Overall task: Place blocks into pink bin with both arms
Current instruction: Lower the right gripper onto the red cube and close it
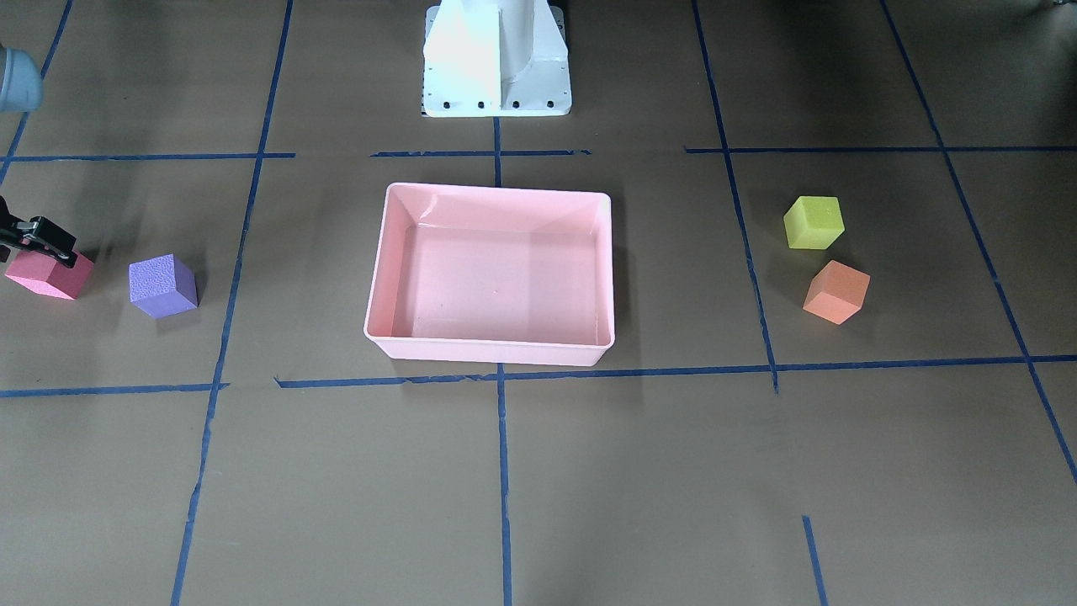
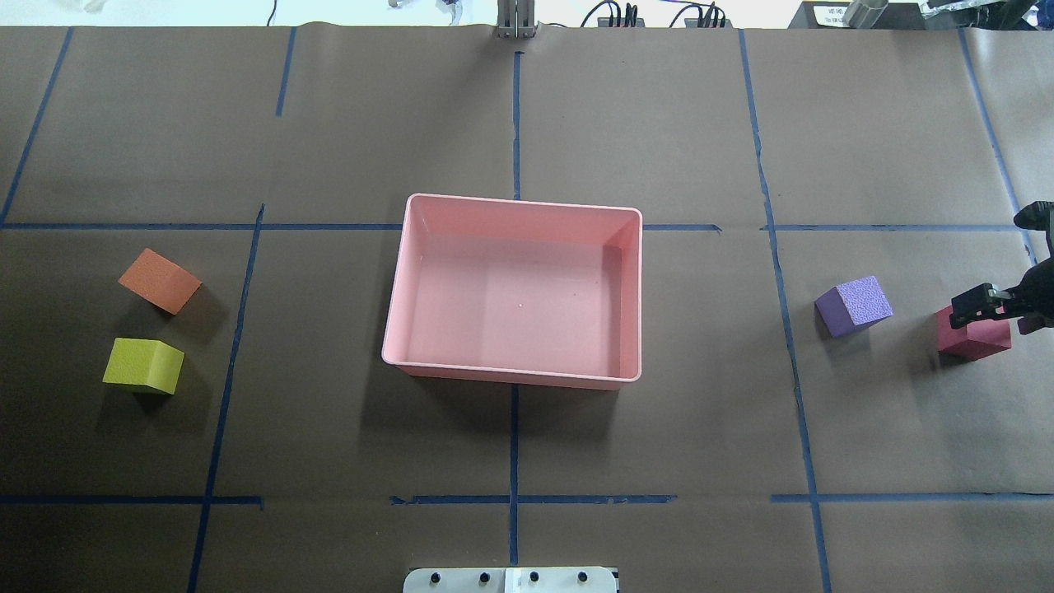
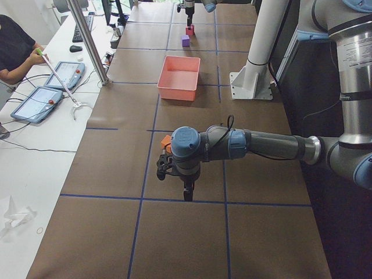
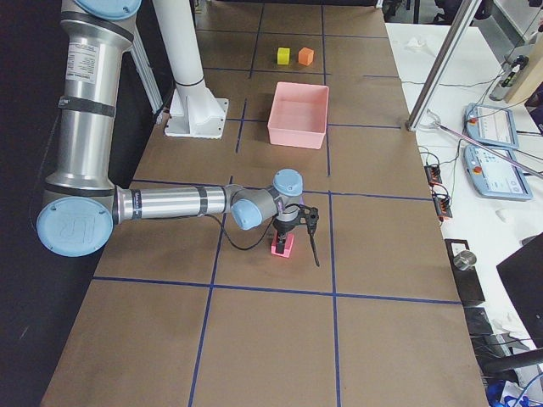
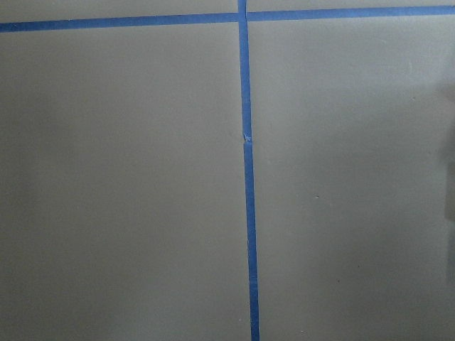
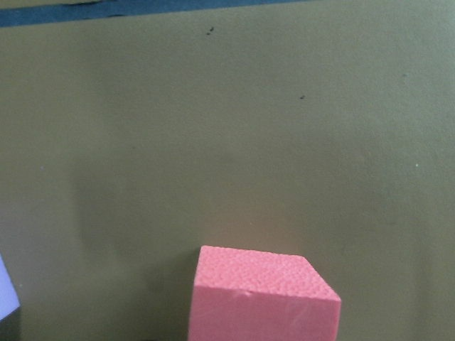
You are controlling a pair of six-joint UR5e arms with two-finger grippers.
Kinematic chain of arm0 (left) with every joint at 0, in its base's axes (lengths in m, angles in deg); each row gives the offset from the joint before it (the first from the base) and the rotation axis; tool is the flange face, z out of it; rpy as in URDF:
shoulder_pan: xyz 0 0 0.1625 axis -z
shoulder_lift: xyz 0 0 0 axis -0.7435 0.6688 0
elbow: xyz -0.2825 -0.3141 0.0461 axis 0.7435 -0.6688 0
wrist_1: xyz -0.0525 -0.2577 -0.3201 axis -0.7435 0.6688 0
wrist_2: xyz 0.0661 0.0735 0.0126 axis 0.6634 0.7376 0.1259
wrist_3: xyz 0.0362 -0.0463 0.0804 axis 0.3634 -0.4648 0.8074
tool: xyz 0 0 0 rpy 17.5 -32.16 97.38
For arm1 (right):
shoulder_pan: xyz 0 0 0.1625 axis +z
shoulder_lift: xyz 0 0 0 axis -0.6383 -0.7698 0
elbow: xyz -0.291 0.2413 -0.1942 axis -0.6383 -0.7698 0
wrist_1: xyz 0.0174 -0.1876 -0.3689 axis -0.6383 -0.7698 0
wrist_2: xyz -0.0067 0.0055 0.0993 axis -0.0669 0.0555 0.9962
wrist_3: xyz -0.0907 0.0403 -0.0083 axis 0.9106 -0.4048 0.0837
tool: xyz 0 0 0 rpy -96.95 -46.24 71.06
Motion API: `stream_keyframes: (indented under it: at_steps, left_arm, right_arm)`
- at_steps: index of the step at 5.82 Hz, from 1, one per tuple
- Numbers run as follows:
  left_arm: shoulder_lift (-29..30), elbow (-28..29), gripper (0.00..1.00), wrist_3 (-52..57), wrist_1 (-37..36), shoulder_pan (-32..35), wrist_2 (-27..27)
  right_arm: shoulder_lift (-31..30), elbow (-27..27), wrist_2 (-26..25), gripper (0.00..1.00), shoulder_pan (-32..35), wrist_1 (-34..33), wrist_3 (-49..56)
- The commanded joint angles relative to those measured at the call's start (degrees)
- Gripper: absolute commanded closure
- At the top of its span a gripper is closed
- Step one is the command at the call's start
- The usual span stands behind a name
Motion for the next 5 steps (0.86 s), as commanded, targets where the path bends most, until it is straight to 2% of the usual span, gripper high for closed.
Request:
stream_keyframes:
  at_steps: [1, 2, 3, 5]
  left_arm:
    - [0.0, -0.07, 0.0, 0.0, 0.0, 0.01, 0.0]
    - [0.0, -0.33, 0.0, 0.0, 0.0, 0.01, 0.0]
    - [-0.09, -0.33, 0.0, 0.0, 0.0, 0.01, 0.0]
    - [-0.09, -0.33, 0.0, 0.0, 0.0, 0.01, -0.96]
  right_arm:
    - [0.17, -1.01, -0.15, 0.13, -0.05, -0.03, -0.23]
    - [0.6, -1.01, 0.11, 0.82, -0.14, -0.12, -0.59]
    - [0.69, -0.32, 0.46, 0.97, -0.05, 0.49, -0.68]
    - [0.35, 10.96, 0.64, 1.0, 0.04, -0.38, -0.59]
